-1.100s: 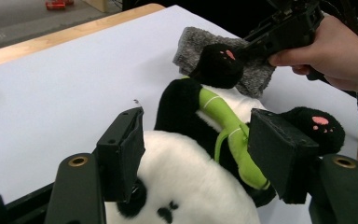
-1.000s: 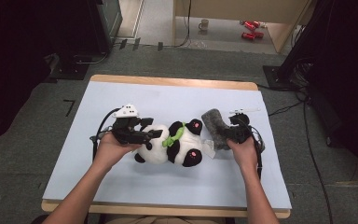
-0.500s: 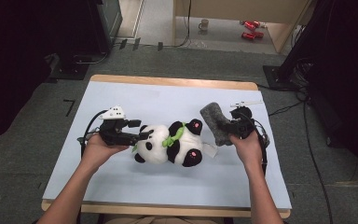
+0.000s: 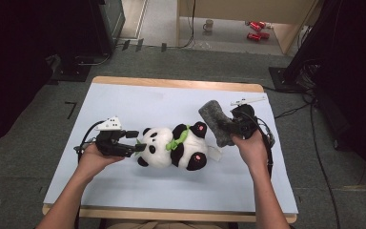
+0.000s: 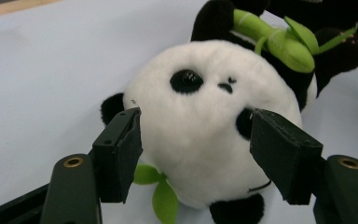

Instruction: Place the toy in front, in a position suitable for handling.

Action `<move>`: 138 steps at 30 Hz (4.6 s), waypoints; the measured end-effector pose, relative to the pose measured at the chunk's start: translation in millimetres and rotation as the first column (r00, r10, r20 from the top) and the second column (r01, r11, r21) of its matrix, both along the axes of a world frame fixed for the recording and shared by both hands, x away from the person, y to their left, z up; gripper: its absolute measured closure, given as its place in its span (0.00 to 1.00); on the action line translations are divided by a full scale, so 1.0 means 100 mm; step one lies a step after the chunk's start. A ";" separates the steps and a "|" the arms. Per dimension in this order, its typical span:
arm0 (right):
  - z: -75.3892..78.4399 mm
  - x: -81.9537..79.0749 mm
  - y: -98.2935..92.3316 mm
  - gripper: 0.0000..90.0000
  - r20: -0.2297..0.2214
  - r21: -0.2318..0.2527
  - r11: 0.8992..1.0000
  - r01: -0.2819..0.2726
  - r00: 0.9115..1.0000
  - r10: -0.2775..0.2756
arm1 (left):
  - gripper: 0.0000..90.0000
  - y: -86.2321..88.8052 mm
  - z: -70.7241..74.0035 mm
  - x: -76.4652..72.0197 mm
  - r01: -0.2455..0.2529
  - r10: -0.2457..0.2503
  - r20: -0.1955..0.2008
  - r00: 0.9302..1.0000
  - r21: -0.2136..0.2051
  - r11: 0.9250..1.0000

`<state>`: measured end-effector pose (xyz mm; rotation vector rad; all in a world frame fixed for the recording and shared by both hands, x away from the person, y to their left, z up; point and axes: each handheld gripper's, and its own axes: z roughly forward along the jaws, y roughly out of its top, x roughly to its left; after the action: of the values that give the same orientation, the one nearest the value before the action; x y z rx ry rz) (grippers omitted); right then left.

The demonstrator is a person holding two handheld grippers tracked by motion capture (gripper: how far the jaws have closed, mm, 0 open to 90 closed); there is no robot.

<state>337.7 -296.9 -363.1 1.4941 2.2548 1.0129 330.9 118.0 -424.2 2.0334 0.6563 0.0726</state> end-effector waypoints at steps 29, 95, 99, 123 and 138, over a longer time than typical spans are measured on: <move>0.22 0.03 0.90 0.82 0.036 0.062 0.974 -0.219 0.975 0.217 | 0.18 -0.11 -0.44 -0.09 0.047 -0.047 -0.019 0.999 0.001 0.999; -0.40 0.82 1.45 0.85 -0.202 -0.068 0.972 -0.227 0.957 0.209 | 0.66 -0.17 -0.40 -0.11 -0.050 0.050 -0.023 0.999 -0.008 0.999; -0.39 0.83 1.42 0.85 -0.196 -0.097 0.969 -0.228 0.959 0.206 | 0.66 -0.17 -0.39 -0.12 -0.052 0.052 -0.024 0.998 -0.015 0.999; 0.25 0.67 1.77 0.86 -0.054 -0.005 0.955 -0.297 0.953 0.297 | 0.65 -0.16 -0.41 -0.10 -0.051 0.051 -0.011 0.999 -0.021 0.998; -0.28 0.66 1.91 0.86 -0.173 0.001 0.950 -0.312 0.936 0.307 | 0.66 -0.14 -0.43 -0.07 -0.050 0.049 -0.025 0.998 -0.037 0.998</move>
<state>403.6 -105.7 -391.5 1.2835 2.6787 0.9604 324.0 104.0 -467.1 1.9849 0.7180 0.0643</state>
